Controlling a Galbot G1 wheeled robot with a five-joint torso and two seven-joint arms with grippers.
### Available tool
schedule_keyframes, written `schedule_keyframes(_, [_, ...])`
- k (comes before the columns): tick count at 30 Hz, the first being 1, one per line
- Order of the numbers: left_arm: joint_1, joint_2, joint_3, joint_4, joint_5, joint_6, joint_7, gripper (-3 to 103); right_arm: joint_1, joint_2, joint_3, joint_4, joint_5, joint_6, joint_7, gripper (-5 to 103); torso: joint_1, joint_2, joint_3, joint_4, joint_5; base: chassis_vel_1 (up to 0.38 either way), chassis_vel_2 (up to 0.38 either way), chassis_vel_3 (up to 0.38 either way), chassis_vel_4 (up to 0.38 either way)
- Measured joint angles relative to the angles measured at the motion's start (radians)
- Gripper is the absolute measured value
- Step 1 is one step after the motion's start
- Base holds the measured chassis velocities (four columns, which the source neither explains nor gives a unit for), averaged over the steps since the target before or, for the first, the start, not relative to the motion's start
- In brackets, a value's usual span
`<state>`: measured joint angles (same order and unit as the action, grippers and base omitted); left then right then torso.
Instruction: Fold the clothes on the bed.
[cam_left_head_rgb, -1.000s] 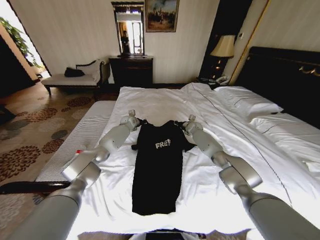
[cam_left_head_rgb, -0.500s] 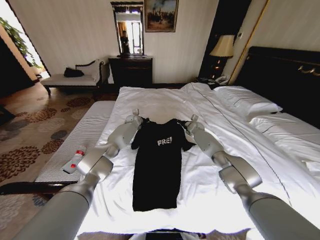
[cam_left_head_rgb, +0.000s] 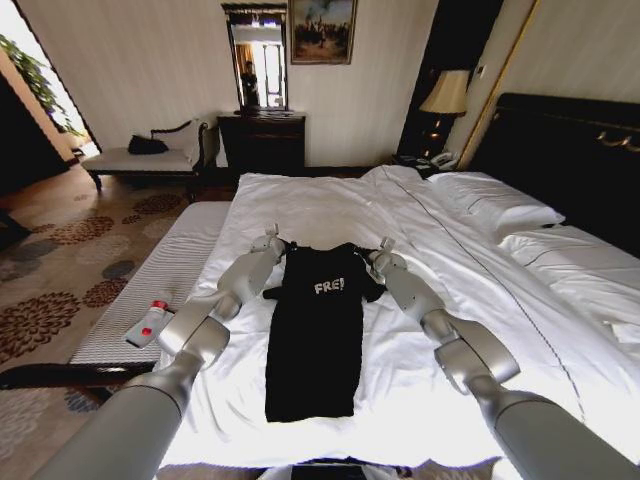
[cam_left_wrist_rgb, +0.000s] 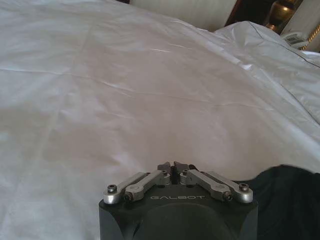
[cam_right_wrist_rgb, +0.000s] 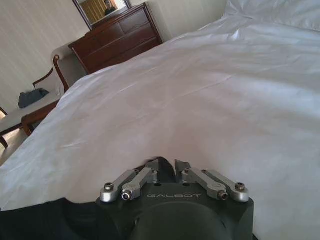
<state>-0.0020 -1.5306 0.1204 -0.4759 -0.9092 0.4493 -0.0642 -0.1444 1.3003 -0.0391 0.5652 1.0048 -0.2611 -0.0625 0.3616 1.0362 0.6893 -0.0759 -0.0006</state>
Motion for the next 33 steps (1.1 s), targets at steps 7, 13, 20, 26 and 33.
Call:
schedule_keyframes(7, [0.026,0.031,-0.005,-0.028,0.02,0.017,-0.032,32,-0.018,-0.055,-0.044,0.072,0.006,-0.031,0.014,49,0.0,0.0,0.0,0.0006,-0.0001,0.0,0.0,0.0,0.0])
schedule_keyframes(13, [0.028,0.073,-0.019,-0.059,-0.005,0.031,-0.093,55,-0.04,-0.167,-0.074,0.211,0.074,-0.057,0.059,71,0.0,0.0,0.0,0.0006,0.0001,0.0,0.0,0.0,0.0])
schedule_keyframes(20, [0.092,0.189,0.049,-0.284,-0.157,0.077,-0.173,77,-0.146,-0.335,-0.029,0.459,0.205,-0.101,0.133,93,0.0,0.0,0.0,-0.0006,-0.0001,0.0,0.0,0.0,0.0])
schedule_keyframes(26, [0.21,0.435,0.144,-0.662,-0.289,0.083,-0.2,99,-0.357,-0.459,0.082,0.782,0.308,-0.124,0.202,100,0.0,0.0,0.0,0.0014,-0.0002,0.0,0.0,0.0,0.0])
schedule_keyframes(33, [0.349,0.626,0.08,-0.979,-0.366,0.07,-0.204,100,-0.58,-0.558,0.248,1.015,0.338,-0.134,0.231,100,0.0,0.0,0.0,-0.0007,-0.0001,0.0,0.0,0.0,0.0])
